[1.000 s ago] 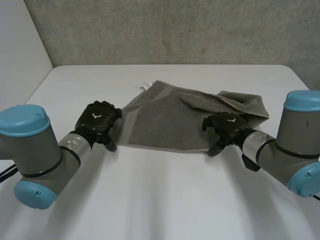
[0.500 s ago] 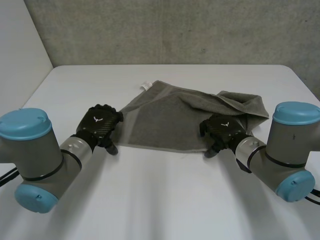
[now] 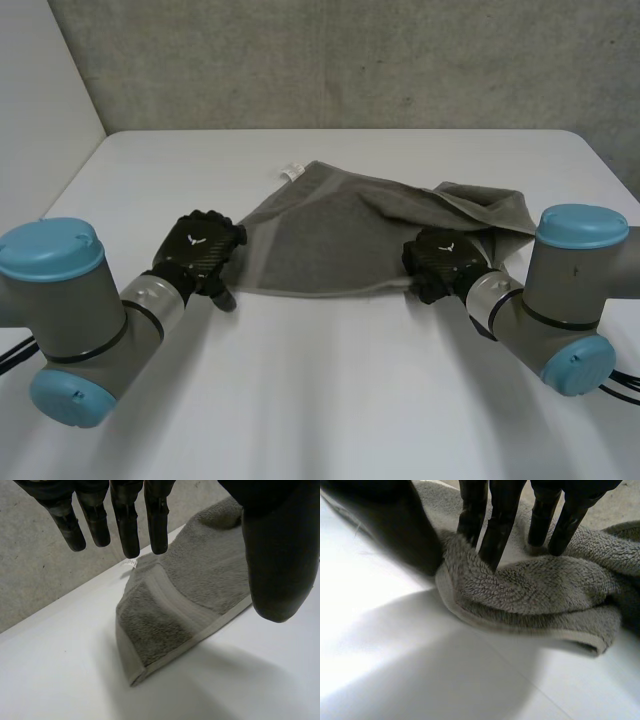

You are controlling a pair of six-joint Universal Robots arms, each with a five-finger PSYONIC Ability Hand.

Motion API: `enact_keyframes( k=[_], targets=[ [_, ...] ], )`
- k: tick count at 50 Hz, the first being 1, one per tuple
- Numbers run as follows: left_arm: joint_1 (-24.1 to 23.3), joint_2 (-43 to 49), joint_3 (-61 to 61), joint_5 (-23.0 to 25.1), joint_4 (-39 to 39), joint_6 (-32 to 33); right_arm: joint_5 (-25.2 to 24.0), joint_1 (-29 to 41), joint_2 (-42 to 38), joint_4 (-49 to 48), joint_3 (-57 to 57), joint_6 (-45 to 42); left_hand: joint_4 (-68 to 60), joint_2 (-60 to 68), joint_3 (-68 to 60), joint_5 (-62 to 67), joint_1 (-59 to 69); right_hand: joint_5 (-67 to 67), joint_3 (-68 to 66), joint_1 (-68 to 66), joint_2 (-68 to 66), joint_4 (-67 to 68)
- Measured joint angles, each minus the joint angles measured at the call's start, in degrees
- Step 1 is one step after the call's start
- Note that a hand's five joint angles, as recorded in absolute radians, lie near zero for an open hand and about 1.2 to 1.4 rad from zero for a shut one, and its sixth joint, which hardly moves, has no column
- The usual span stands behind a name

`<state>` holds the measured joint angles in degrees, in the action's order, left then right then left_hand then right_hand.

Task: Fold the towel.

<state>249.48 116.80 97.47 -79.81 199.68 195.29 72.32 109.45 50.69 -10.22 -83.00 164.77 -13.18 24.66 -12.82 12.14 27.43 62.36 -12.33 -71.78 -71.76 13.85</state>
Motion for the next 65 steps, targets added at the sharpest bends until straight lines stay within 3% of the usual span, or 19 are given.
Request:
enact_keyframes(
  k=[6,18,31,33,37,39,47,53,59,65],
  targets=[
    [-0.1,0.0,0.0,0.0,0.0,0.0,-0.5,0.4,1.2,0.3,0.5,0.8,0.0,0.0,0.0,0.0,0.0,3.5,0.0,-1.5,-2.7,0.0],
    [-3.0,-0.1,-0.1,-1.0,2.9,-0.2,-3.4,5.6,17.0,0.4,-2.9,10.8,0.0,0.0,0.0,0.0,0.0,3.5,0.0,-1.6,-3.3,0.0],
    [-7.8,0.1,0.0,-3.6,5.5,-3.1,-3.8,6.4,19.6,0.6,-4.3,12.0,0.0,0.4,0.0,2.0,0.1,3.5,0.0,-1.7,-3.5,0.0],
    [-8.1,0.7,-0.2,-3.6,5.5,-3.6,-3.8,6.4,19.9,0.7,-4.3,12.1,0.0,7.5,0.0,9.8,5.0,3.5,0.0,-1.7,-3.5,0.0],
    [-8.4,2.7,-1.1,-3.4,5.5,-3.7,-3.9,6.5,20.9,1.1,-4.6,12.0,0.0,40.6,0.0,41.8,37.1,3.5,0.0,-1.7,-3.5,0.0],
    [-8.2,4.1,-2.0,-3.3,5.5,-3.6,-4.0,6.4,21.6,1.4,-4.9,11.9,0.0,50.6,0.0,53.3,47.4,3.5,0.0,-1.7,-3.5,0.0],
    [-5.3,7.3,-5.0,-3.5,5.2,-2.9,-4.7,5.5,22.9,3.6,-5.7,10.4,0.0,52.6,0.0,55.9,47.8,3.5,0.0,-1.7,-3.5,0.0],
    [-1.2,7.0,-5.2,-3.3,4.5,-2.8,-6.7,5.0,22.5,8.8,-7.1,4.4,0.0,52.6,0.0,55.9,47.9,3.5,0.0,-1.7,-3.6,0.0],
    [0.0,3.0,-3.2,-2.7,2.2,-3.0,-7.5,4.2,21.8,12.2,-8.6,-1.4,0.0,52.6,0.0,55.9,47.9,3.5,0.0,-1.7,-4.9,0.0],
    [-0.3,-7.1,-0.7,-0.4,-1.9,-3.2,-7.4,3.7,21.9,14.2,-6.5,-3.3,0.0,52.7,0.0,56.0,47.9,4.6,0.0,-1.7,-4.9,0.0]
  ],
)
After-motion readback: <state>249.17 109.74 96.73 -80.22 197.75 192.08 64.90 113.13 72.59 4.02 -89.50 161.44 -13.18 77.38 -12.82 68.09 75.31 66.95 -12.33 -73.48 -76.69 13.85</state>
